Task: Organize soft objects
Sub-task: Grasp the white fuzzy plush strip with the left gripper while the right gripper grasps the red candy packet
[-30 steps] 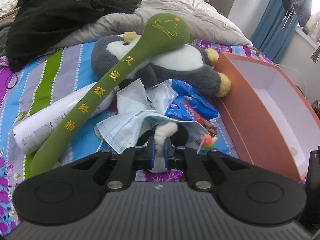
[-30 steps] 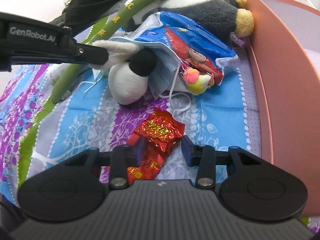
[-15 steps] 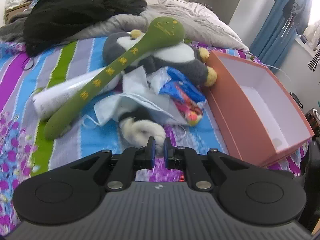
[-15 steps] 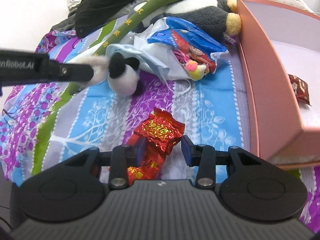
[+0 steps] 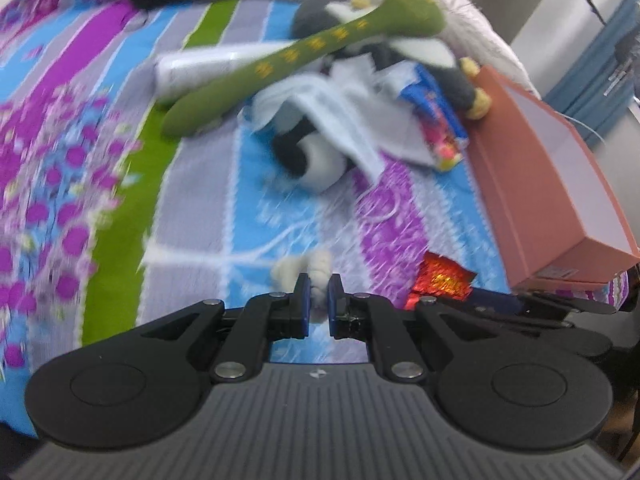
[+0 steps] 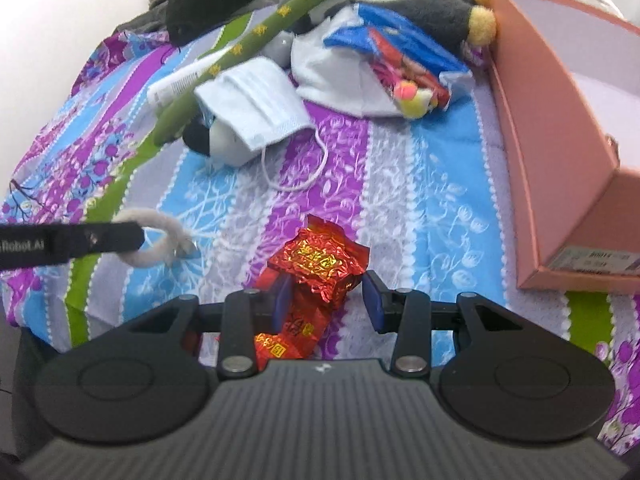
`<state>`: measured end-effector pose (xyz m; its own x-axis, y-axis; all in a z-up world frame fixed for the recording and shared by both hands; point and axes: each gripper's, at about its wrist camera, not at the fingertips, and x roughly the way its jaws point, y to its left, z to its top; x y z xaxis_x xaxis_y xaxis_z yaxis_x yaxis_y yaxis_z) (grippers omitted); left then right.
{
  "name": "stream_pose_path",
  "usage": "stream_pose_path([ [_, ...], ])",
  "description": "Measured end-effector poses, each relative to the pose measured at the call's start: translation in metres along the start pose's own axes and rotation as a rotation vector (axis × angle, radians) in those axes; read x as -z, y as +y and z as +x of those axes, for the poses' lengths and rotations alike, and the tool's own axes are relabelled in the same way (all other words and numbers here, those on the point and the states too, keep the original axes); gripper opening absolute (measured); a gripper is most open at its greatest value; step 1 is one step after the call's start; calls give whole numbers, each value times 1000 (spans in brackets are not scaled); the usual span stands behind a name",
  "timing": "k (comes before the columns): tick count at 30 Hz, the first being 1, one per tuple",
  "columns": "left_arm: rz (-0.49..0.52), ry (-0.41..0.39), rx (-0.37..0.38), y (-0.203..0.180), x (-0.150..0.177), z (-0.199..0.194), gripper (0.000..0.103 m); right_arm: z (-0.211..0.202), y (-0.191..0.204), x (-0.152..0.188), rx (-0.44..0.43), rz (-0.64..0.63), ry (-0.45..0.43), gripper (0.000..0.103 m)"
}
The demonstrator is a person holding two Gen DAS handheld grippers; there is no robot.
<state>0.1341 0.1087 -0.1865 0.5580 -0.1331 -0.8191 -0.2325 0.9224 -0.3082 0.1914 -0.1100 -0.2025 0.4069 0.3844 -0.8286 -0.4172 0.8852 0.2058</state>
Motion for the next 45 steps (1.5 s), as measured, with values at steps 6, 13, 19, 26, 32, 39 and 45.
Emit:
stream_pose_path([
  [6, -55, 64, -14, 25, 15, 16, 11, 7, -1, 6, 0, 48, 28, 45],
  [13, -87, 77, 18, 33, 19, 19, 52, 3, -4, 4, -9, 135, 28, 69],
  [19, -99, 56, 59, 31, 14, 17, 54, 9, 0, 2, -13, 196, 20, 69],
  [26, -139, 56, 93, 28, 8, 21, 54, 24, 9, -1, 7, 185, 7, 70],
  [32, -133, 55, 76, 20, 4, 29, 54, 20, 8, -1, 14, 143, 4, 61],
  [39, -82, 60, 46, 3, -3, 40, 54, 7, -3, 3, 49, 94, -7, 61],
  [45, 2, 75, -4, -15, -6, 51, 52, 7, -15, 8, 54, 88, 5, 61],
])
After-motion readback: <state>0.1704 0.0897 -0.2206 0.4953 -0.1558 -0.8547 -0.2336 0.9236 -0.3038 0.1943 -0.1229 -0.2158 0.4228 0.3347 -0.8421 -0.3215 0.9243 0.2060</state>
